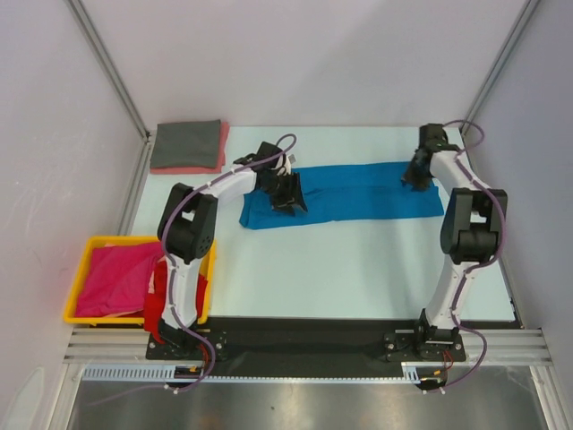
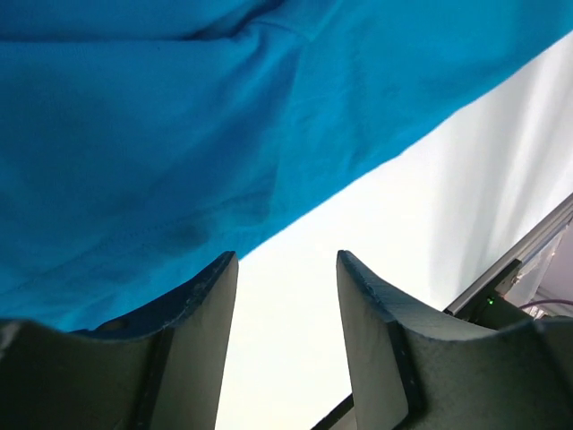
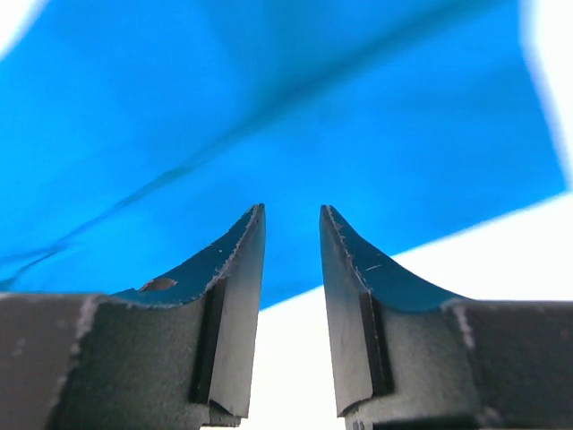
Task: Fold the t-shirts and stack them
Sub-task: Fold the tshirt
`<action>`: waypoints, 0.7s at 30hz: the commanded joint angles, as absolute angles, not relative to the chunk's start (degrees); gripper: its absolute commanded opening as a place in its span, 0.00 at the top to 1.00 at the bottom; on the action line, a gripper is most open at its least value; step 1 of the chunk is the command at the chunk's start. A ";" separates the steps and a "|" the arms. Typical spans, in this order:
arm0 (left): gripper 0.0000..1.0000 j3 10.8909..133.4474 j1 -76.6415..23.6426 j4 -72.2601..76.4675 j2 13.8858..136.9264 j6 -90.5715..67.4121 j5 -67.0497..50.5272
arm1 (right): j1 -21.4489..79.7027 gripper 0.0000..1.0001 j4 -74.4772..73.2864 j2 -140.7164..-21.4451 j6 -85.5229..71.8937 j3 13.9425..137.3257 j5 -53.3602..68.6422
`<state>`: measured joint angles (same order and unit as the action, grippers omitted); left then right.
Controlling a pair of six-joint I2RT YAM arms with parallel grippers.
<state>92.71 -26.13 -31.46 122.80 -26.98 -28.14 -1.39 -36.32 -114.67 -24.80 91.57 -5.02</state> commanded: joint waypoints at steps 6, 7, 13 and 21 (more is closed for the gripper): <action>0.47 93.69 -25.40 -31.91 118.83 -25.49 -29.18 | -9.04 0.67 -35.07 -110.30 -24.17 82.97 -8.70; 0.47 93.43 -25.40 -32.34 118.22 -25.31 -29.01 | -9.66 0.67 -35.16 -110.04 -24.52 82.45 -8.70; 0.46 86.94 -22.34 -32.26 109.70 -25.13 -27.24 | -15.27 0.64 -35.07 -105.04 -29.96 77.09 -6.25; 0.39 72.79 -18.02 -29.18 98.88 -26.63 -28.74 | -21.27 0.57 -28.13 -103.71 -34.98 68.64 5.45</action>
